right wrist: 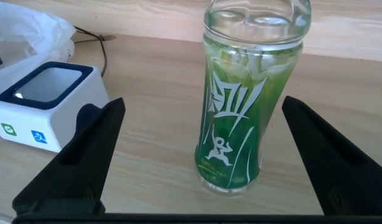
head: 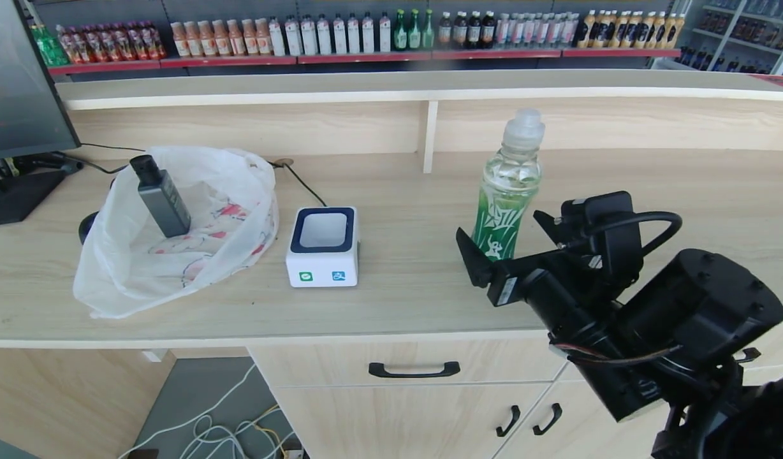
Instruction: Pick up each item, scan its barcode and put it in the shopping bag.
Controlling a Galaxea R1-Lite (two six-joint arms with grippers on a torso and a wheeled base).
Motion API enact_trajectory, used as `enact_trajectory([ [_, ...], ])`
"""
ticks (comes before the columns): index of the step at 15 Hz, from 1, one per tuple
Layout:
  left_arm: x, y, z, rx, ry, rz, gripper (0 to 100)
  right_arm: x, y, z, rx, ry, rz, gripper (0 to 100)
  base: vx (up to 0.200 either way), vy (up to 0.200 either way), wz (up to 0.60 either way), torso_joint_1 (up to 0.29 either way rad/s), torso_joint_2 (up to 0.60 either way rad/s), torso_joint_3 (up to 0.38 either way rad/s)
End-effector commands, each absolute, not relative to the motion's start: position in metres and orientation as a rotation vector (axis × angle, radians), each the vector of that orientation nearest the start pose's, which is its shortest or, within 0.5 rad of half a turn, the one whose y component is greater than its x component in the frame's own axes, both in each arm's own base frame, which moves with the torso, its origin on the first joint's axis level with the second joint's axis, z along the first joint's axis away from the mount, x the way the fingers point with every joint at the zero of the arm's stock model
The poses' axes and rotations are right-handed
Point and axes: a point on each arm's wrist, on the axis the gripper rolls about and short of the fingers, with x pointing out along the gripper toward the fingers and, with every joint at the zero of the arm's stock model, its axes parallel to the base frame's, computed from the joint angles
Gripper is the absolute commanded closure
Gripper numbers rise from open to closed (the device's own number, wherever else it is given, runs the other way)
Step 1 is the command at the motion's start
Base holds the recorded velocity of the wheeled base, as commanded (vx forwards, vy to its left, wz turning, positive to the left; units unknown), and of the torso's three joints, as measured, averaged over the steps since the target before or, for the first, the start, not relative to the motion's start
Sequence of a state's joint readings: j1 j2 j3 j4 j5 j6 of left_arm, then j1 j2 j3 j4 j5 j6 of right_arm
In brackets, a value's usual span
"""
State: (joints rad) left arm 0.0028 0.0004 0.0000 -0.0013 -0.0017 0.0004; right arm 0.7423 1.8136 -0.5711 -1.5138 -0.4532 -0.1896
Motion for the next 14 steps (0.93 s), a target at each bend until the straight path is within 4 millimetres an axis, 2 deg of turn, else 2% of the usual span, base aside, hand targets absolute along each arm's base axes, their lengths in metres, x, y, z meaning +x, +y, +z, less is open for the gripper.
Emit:
enact_trajectory([
  [1,-0.023,0.000,0.076,0.000,-0.002,0.002,0,0.241,0.196,0.169,-0.048,-0.237,0.239,0,0.000,0.000,0.00,0.000,0.00,0.000],
  [5,-0.023,0.000,0.076,0.000,-0.002,0.002,0,0.263,0.192,0.167,-0.047,-0.245,0.193,0,0.000,0.000,0.00,0.000,0.00,0.000],
  [10,-0.023,0.000,0.076,0.000,-0.002,0.002,0,0.278,0.199,0.169,-0.036,-0.266,0.181,0,0.000,0.000,0.00,0.000,0.00,0.000],
  [14,-0.023,0.000,0.076,0.000,-0.002,0.002,0,0.288,0.195,0.166,-0.041,-0.268,0.167,0,0.000,0.000,0.00,0.000,0.00,0.000],
])
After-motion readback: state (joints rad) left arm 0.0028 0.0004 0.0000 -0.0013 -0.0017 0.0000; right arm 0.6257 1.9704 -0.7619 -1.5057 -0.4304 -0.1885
